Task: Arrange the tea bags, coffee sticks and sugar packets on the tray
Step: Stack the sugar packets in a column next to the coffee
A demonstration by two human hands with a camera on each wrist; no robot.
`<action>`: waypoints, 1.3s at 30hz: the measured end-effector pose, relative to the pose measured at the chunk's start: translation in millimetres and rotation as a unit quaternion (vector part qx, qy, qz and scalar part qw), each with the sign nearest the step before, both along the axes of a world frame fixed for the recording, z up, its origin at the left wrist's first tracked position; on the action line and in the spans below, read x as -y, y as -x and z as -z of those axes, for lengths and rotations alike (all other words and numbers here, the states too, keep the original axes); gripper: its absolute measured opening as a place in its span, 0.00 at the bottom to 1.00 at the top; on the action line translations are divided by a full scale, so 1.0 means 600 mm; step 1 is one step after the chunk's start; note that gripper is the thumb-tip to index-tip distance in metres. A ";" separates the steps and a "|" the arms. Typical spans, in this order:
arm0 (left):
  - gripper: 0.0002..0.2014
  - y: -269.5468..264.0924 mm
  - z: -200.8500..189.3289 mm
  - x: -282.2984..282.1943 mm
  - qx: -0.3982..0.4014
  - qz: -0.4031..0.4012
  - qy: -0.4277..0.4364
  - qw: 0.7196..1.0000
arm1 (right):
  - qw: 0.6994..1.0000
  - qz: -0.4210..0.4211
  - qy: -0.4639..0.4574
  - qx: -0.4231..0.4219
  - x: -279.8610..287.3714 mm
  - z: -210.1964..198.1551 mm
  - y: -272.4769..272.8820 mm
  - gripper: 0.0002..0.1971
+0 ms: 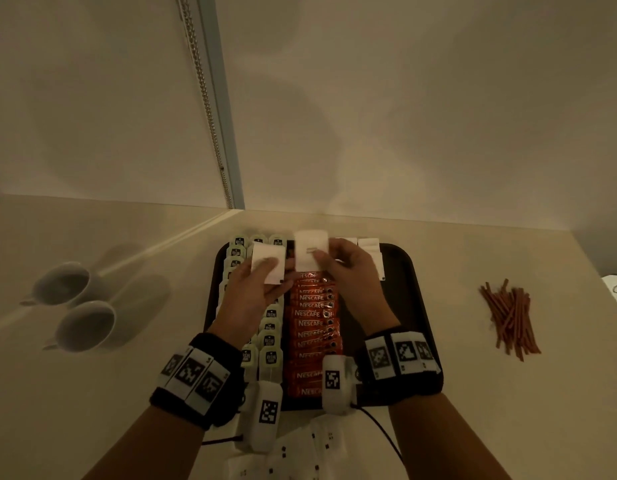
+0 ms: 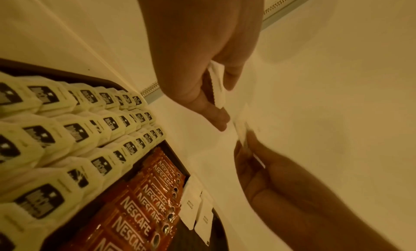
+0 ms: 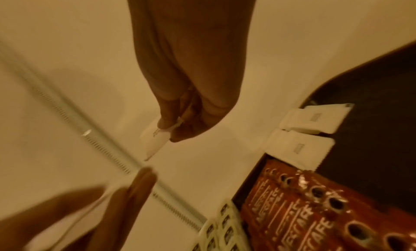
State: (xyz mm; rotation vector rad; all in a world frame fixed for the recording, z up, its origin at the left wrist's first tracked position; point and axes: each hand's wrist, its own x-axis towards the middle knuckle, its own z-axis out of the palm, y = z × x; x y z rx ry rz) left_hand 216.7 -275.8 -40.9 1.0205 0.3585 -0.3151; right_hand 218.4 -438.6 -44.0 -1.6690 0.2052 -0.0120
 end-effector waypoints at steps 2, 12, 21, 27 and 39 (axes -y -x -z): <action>0.09 -0.002 -0.001 -0.005 -0.014 -0.013 0.032 0.999 | 0.998 0.039 -0.039 -0.014 0.038 0.015 -0.003 0.07; 0.08 -0.002 0.008 -0.018 0.017 -0.004 -0.024 1.000 | 0.945 0.140 0.251 -0.158 0.202 0.142 -0.022 0.11; 0.10 -0.010 -0.010 -0.014 -0.048 -0.054 0.066 0.995 | 0.924 0.165 0.296 -0.178 0.198 0.167 -0.038 0.11; 0.09 -0.009 -0.011 -0.013 -0.031 -0.041 0.050 0.997 | 0.912 0.180 0.337 -0.154 0.189 0.176 -0.042 0.09; 0.03 -0.010 0.004 0.020 0.071 0.020 -0.179 0.981 | 0.988 -0.103 -0.076 -0.089 -0.002 0.016 0.007 0.11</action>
